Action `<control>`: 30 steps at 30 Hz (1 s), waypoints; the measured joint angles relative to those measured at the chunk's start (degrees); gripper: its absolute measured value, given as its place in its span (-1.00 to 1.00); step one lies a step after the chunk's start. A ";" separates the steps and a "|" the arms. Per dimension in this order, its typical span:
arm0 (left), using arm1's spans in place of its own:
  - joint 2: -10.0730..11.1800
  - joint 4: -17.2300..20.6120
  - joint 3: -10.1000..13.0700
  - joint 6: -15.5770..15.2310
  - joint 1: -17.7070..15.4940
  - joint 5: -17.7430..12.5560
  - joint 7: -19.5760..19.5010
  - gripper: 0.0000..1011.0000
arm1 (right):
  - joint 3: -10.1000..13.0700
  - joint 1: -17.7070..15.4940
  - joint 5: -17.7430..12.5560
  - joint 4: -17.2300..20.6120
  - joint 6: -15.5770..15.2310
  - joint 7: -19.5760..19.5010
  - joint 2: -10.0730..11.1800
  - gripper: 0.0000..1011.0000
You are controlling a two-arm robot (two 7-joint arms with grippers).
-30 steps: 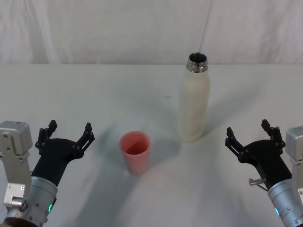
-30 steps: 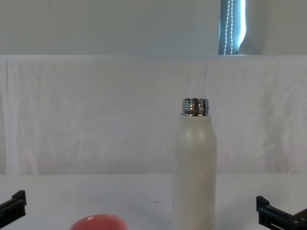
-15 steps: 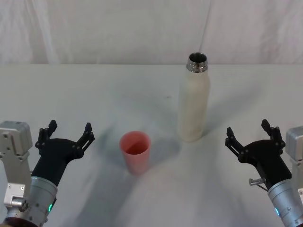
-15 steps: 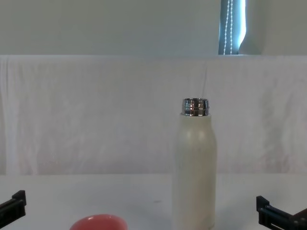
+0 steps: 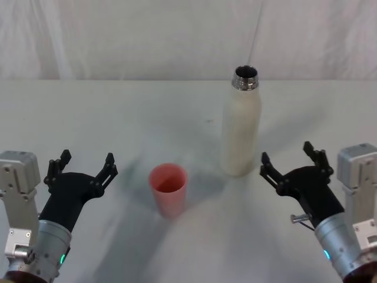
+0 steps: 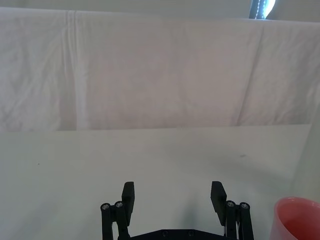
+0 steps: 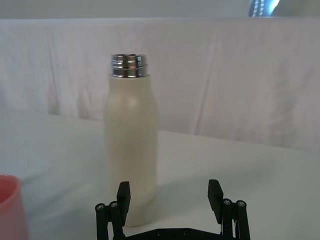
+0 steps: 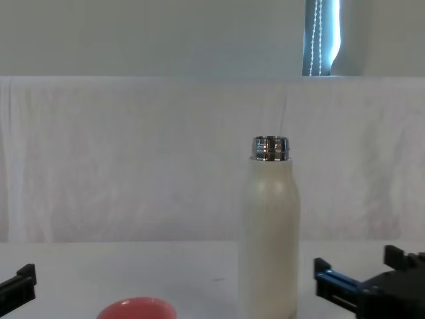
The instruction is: Grasp the thermos with one hand and pour water into the cup lid.
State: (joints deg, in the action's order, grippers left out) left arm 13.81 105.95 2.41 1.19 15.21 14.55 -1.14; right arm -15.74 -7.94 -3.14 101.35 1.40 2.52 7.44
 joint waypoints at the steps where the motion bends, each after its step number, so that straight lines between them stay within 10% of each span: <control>1: 0.00 0.00 0.00 0.00 0.00 0.00 0.00 0.98 | -0.33 0.46 0.29 -0.33 -0.37 0.42 -0.41 0.98; 30: 0.00 0.00 0.00 0.00 0.00 0.00 0.00 0.98 | -0.92 9.06 -0.11 -6.98 -5.41 5.02 -5.65 0.98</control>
State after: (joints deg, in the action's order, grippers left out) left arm 13.81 105.95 2.41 1.19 15.21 14.54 -1.14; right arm -16.66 1.11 -3.24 94.38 -4.01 7.54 1.79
